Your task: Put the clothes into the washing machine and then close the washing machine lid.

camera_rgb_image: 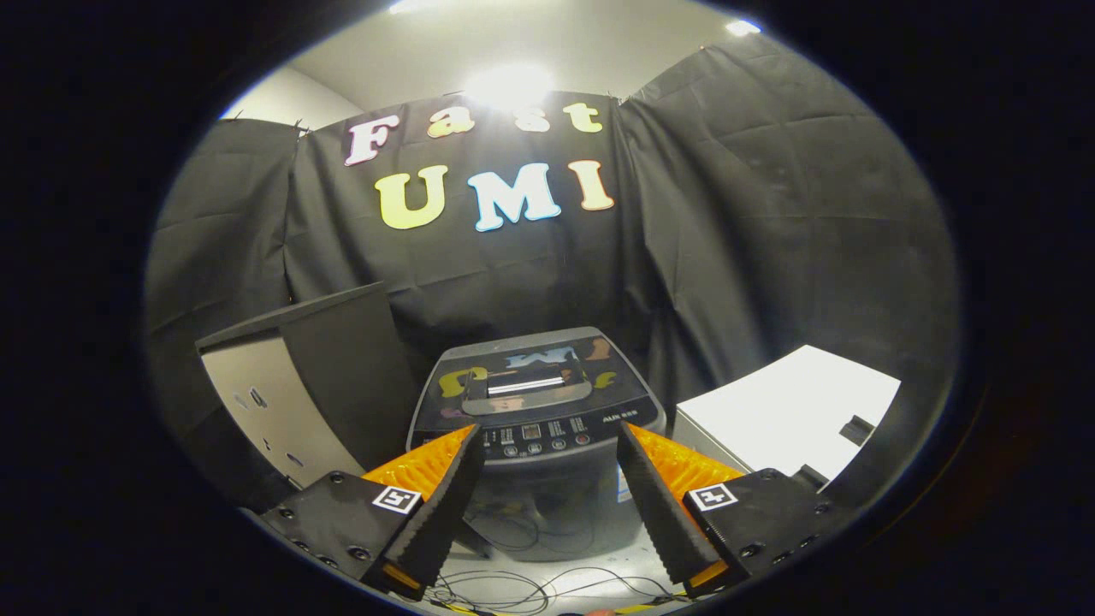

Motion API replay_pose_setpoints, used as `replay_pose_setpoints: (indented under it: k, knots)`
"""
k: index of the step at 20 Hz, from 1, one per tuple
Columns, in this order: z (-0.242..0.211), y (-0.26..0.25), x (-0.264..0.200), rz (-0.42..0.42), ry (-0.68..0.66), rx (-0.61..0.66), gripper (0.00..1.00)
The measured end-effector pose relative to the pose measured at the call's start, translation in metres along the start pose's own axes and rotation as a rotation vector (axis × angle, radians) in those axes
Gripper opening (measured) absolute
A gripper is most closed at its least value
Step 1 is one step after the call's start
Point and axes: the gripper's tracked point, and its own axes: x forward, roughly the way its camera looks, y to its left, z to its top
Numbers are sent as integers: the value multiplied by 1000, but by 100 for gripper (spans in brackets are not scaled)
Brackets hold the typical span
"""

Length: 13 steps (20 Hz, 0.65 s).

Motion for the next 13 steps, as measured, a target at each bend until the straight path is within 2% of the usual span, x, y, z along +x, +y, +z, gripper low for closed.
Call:
replay_pose_setpoints:
  k: [4,7,10,13]
  knots:
    - [-12,3,-40,-54,0,-50,98]
    - [-18,7,-48,-98,8,-78,98]
    - [-25,31,-57,-52,21,-120,98]
    - [-23,33,-58,-25,15,-130,98]
